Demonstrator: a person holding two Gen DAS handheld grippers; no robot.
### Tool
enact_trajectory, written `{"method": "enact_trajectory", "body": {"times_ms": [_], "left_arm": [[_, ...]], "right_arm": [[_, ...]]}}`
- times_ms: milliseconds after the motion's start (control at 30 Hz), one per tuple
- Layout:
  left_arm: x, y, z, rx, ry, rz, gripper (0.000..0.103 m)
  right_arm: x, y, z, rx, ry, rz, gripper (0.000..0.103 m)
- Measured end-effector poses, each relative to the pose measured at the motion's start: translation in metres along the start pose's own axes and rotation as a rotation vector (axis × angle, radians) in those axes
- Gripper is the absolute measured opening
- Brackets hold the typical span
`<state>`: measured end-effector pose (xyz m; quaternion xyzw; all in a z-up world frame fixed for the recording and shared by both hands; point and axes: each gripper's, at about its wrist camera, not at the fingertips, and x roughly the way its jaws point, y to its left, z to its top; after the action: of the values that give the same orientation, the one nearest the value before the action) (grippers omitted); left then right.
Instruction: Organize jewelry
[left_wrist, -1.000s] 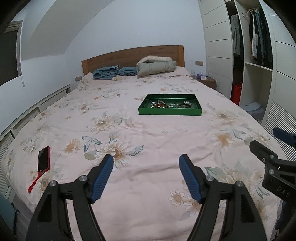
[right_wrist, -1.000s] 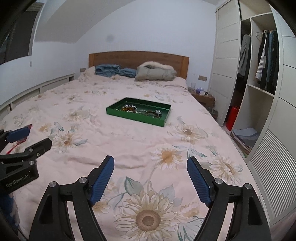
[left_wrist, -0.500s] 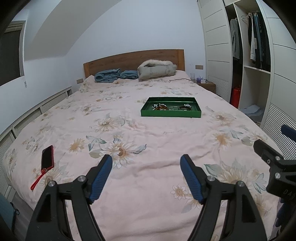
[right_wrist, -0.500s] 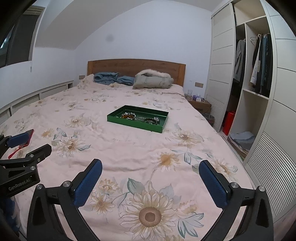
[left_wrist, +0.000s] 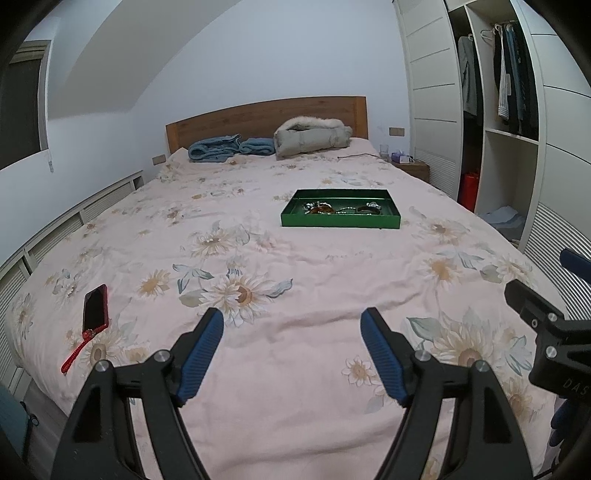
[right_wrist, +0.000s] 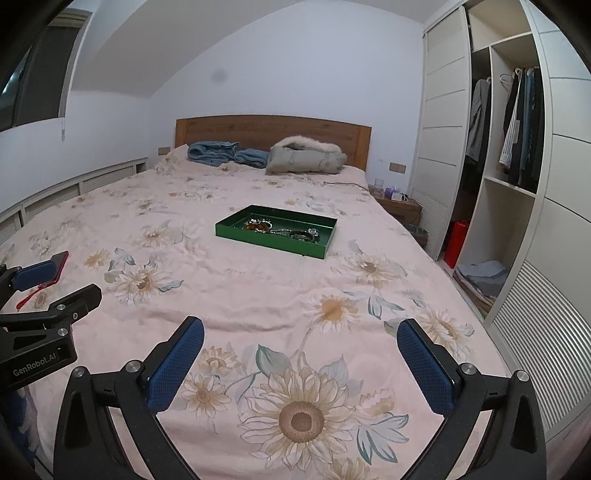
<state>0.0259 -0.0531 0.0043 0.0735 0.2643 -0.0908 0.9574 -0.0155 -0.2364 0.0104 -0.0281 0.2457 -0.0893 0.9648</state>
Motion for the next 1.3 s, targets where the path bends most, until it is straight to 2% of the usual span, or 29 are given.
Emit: {"method": "enact_trajectory", "body": {"times_ms": [733,1300], "left_arm": [[0.019,-0.015,-0.008,0.017,0.043,-0.039,0.076],[0.029,-0.02,-0.011,0.018,0.06,-0.041,0.076]], "right_arm": [[0.007,-0.002,-0.011,-0.013,0.029,-0.014,0.103],[0.02,-0.01,-0.017,0.002,0.064,-0.017,0.103]]}}
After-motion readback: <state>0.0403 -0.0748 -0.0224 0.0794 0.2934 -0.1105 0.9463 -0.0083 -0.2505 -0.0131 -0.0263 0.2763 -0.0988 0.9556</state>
